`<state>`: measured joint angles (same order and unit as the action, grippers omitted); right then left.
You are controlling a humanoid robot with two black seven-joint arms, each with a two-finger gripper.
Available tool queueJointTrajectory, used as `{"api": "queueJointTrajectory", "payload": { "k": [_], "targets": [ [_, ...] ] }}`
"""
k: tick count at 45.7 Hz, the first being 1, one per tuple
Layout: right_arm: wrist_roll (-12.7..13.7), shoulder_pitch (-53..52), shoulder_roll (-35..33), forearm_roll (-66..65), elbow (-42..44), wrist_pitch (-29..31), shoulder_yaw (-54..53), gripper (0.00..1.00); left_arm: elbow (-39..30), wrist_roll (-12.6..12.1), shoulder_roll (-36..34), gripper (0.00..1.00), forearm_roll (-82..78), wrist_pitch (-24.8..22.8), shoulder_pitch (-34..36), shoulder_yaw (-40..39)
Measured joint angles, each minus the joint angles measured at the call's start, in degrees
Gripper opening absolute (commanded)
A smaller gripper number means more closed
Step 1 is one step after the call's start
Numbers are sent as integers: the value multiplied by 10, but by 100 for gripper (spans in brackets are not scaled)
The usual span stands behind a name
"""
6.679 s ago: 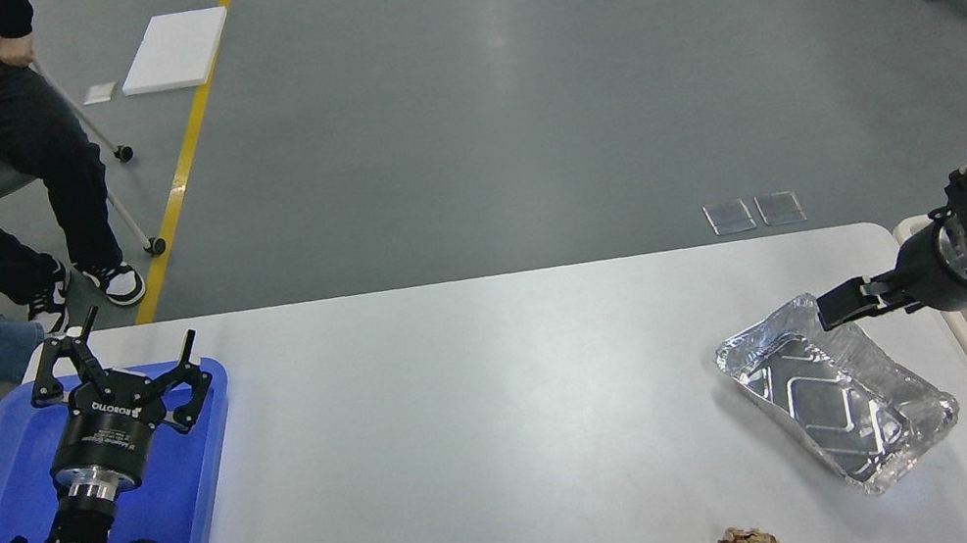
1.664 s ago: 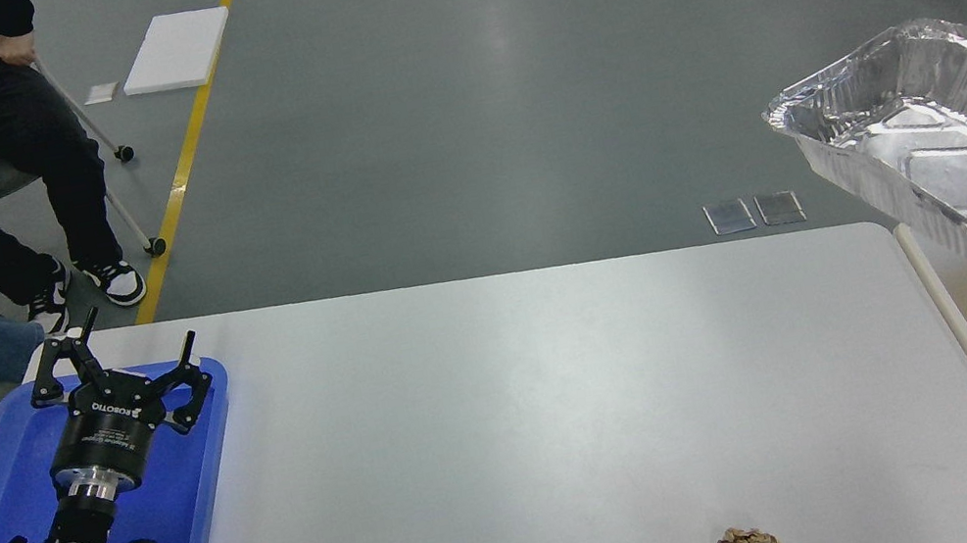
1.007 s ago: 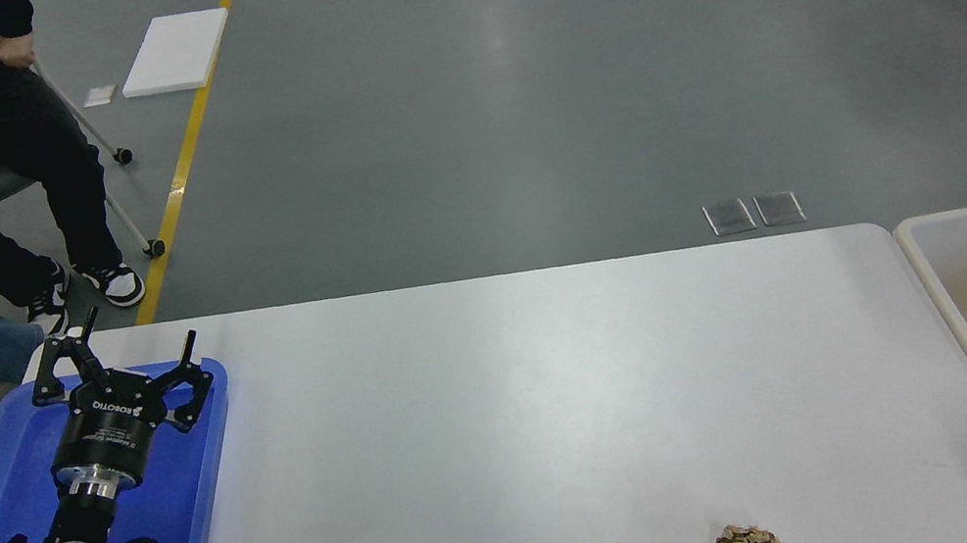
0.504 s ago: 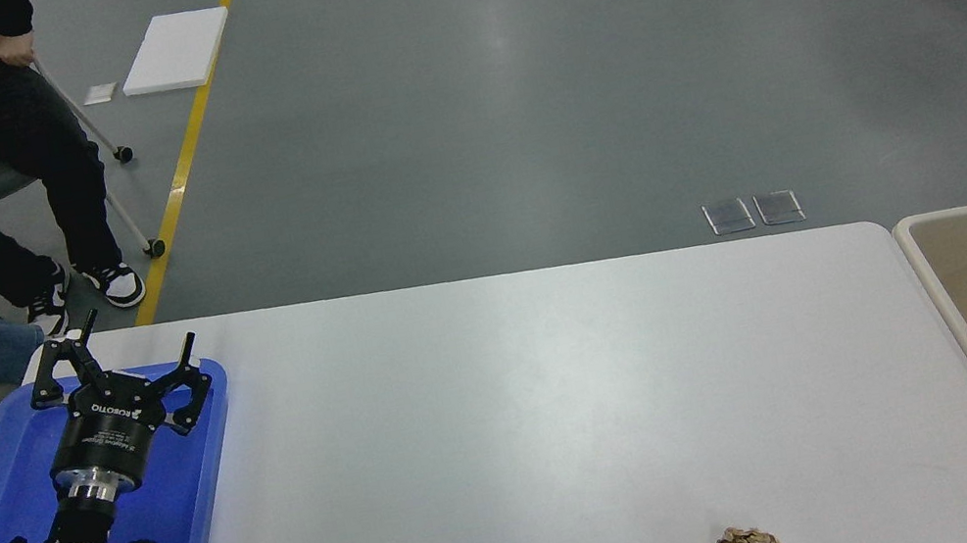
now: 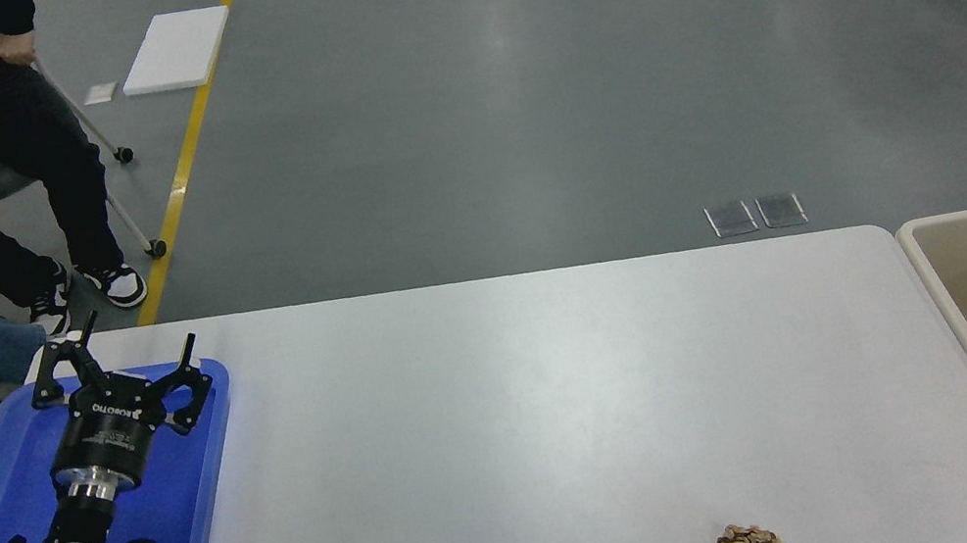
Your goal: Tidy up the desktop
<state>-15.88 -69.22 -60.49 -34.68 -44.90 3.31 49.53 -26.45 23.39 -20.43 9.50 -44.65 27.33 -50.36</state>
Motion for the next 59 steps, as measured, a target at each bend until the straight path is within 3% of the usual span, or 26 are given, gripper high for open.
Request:
{"api": "queueJointTrajectory", "payload": {
  "k": [11,21,51,52,54,59],
  "targets": [
    [0,139,77,2,95,-86,-52,0,0,0,0,99,0,0,0,0],
    [-1,223,146,2,215,-123,-68,0,0,1,0,99,0,0,0,0],
    [2,299,236,-2,378,-190,-75,0,0,1,0,99,0,0,0,0],
    [2,300,237,-3,381,-191,-74,2,0,1,0,99,0,0,0,0],
    [2,302,238,-3,384,-192,-74,21,0,1,0,99,0,0,0,0],
    [2,306,241,-5,391,-195,-73,58,0,1,0,99,0,0,0,0]
  ]
}}
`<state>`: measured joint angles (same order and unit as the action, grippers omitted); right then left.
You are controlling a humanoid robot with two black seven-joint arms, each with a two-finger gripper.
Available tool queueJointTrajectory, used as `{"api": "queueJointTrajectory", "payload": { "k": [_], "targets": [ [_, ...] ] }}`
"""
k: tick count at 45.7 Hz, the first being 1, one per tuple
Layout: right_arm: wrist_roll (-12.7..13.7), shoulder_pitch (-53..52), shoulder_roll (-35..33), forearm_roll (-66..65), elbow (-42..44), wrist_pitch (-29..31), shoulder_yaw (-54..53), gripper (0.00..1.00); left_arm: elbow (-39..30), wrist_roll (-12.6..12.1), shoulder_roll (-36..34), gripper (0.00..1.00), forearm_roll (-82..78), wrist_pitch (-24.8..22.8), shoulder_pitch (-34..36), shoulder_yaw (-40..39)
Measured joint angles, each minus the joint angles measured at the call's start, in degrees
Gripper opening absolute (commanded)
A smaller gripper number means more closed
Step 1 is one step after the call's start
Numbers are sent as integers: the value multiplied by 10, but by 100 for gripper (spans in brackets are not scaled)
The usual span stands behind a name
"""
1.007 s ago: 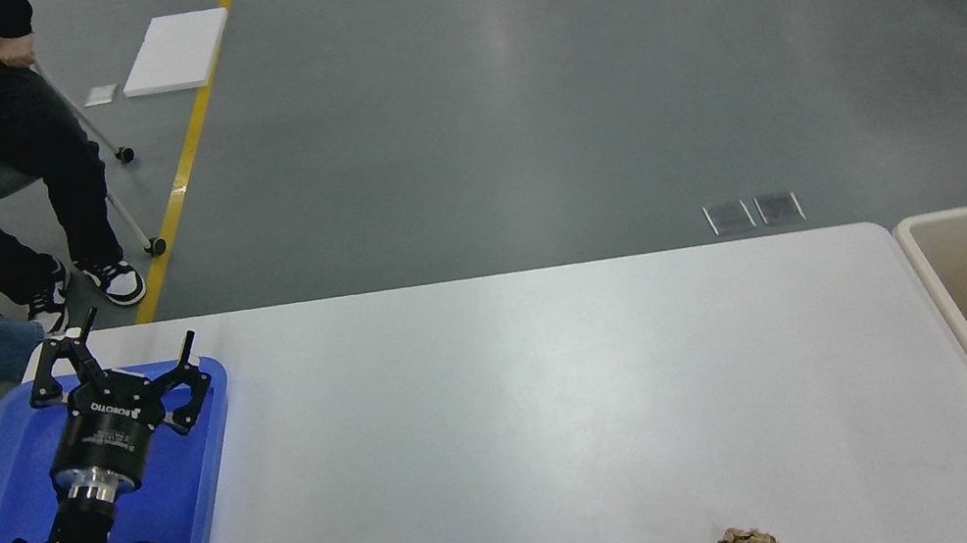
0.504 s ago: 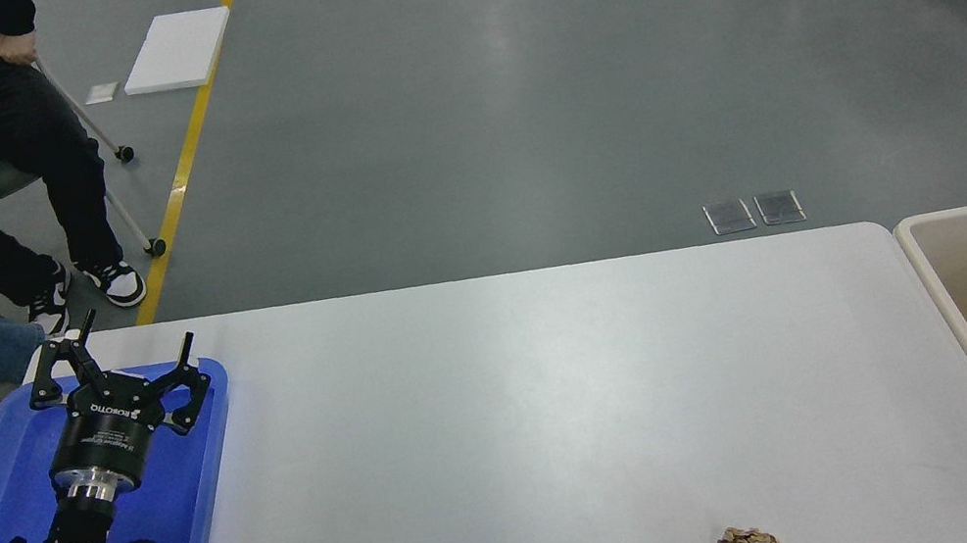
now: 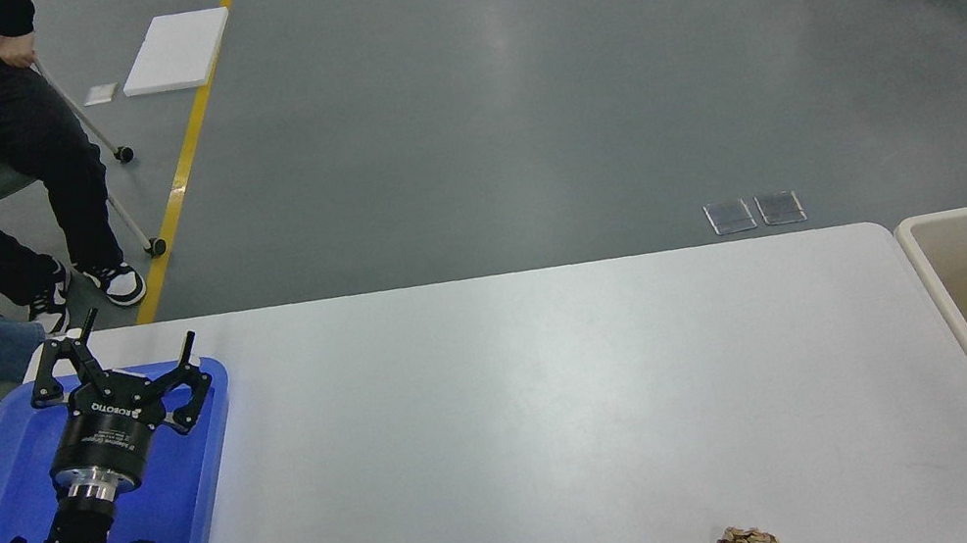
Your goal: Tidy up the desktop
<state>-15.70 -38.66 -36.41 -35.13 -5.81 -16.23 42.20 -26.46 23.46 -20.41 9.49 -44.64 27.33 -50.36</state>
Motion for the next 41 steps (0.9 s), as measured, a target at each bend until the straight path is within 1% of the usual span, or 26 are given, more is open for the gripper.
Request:
{"api": "queueJointTrajectory", "payload": {
  "k": [3,5,6,7,32,41],
  "targets": [
    [0,1,1,0,2,-6,0,78,0,0,0,99,0,0,0,0],
    [0,2,2,1,4,-10,-1,90,0,0,0,99,0,0,0,0],
    [0,2,2,3,4,-14,-2,97,0,0,0,99,0,0,0,0],
    [0,2,2,3,4,-14,-3,100,0,0,0,99,0,0,0,0],
    [0,-3,1,7,2,-22,-6,100,0,0,0,99,0,0,0,0],
    [4,-23,-10,8,-23,-3,-5,100,0,0,0,99,0,0,1,0]
  ]
}}
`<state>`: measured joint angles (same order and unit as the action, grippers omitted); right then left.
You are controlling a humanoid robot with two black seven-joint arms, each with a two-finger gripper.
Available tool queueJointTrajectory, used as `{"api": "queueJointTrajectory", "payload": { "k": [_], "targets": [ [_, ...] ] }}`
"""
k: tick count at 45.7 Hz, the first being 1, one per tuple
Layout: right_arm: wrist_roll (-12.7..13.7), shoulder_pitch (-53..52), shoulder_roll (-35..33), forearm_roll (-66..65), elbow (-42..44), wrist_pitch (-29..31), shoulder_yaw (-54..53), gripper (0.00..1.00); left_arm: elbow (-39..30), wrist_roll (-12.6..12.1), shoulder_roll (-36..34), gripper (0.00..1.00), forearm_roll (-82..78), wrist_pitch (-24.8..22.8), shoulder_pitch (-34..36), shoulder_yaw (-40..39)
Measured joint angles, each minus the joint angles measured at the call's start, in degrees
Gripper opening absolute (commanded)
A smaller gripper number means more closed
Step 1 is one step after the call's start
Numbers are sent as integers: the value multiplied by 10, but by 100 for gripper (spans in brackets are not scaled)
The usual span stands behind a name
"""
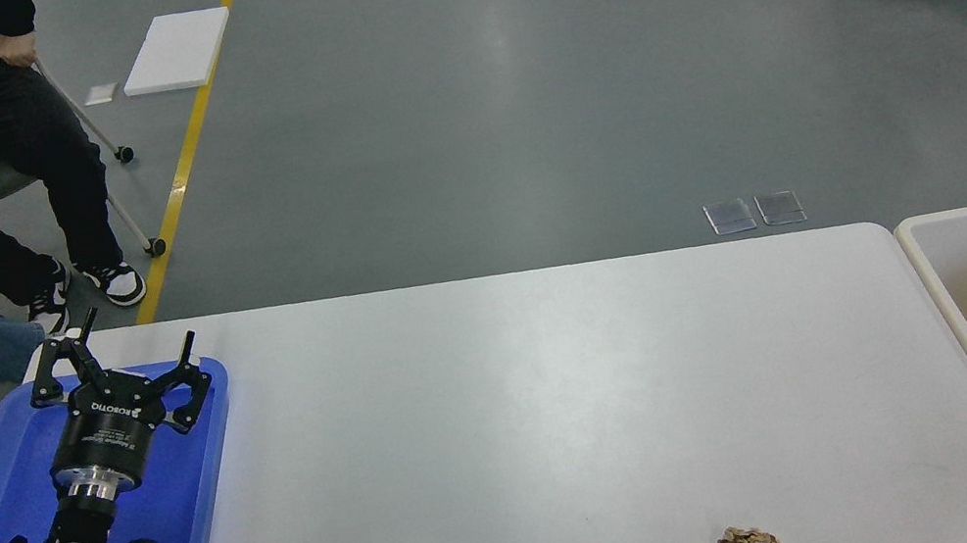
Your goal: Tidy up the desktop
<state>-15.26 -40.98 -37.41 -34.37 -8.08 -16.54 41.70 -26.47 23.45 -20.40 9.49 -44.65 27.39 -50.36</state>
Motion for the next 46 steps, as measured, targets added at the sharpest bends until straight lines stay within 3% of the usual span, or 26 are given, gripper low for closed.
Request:
{"api": "queueJointTrajectory", "payload": {
  "k": [7,23,37,46],
  "targets": [
    [10,-26,-24,0,-40,15,0,100,0,-1,0,99,0,0,0,0],
    [26,-167,-103,-2,-222,62,26,100,0,-1,0,99,0,0,0,0],
    [30,-334,-161,0,-392,139,122,100,-1,-1,0,99,0,0,0,0],
    [31,-447,-162,29,-478,170,211,100,-1,-1,1,99,0,0,0,0]
  ]
}}
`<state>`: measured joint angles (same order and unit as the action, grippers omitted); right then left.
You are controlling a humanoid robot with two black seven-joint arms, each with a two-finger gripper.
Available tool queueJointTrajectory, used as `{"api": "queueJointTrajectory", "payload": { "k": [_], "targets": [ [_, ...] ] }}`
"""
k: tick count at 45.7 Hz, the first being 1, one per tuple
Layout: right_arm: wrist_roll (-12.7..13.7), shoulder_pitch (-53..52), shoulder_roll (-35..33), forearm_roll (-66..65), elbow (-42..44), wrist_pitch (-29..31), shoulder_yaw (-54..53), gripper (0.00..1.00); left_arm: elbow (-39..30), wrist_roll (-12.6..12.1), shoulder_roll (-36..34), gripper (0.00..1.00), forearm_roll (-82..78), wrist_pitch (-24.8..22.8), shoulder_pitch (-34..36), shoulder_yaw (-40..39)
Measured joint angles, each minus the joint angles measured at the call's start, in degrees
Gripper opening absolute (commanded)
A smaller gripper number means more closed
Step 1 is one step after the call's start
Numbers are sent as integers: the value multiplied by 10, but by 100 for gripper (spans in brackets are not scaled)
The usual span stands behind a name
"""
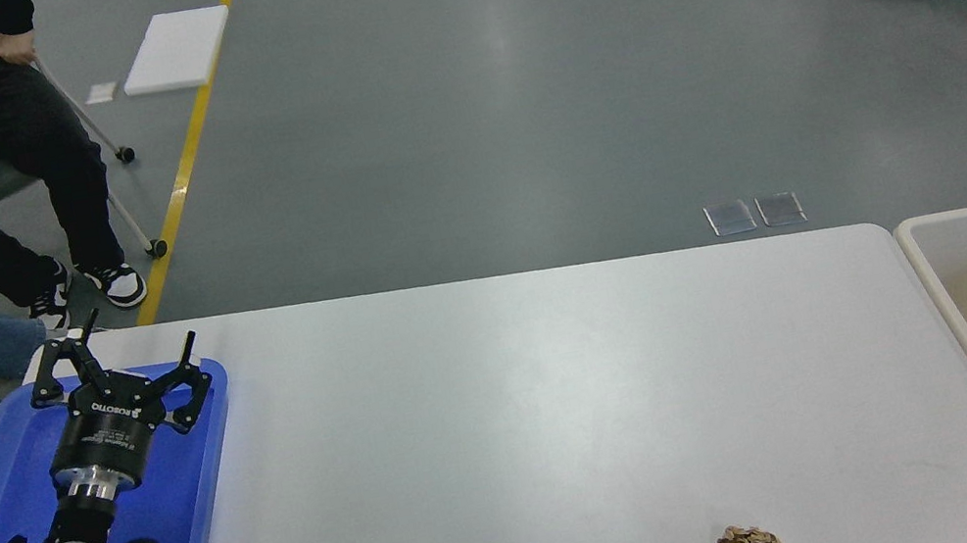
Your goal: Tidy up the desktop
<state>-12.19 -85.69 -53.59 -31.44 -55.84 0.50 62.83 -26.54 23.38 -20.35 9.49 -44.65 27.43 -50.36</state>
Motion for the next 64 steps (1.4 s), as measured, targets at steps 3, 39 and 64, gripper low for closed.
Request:
{"api": "queueJointTrajectory", "payload": {
  "k": [3,39,64],
  "targets": [
    [0,-38,20,20,-19,15,42,100,0,0,0,99,0,0,0,0],
    [0,-335,224,103,-161,335,171,100,0,0,0,99,0,0,0,0],
    [-2,-450,272,102,-178,436,133,100,0,-1,0,99,0,0,0,0]
  ]
}}
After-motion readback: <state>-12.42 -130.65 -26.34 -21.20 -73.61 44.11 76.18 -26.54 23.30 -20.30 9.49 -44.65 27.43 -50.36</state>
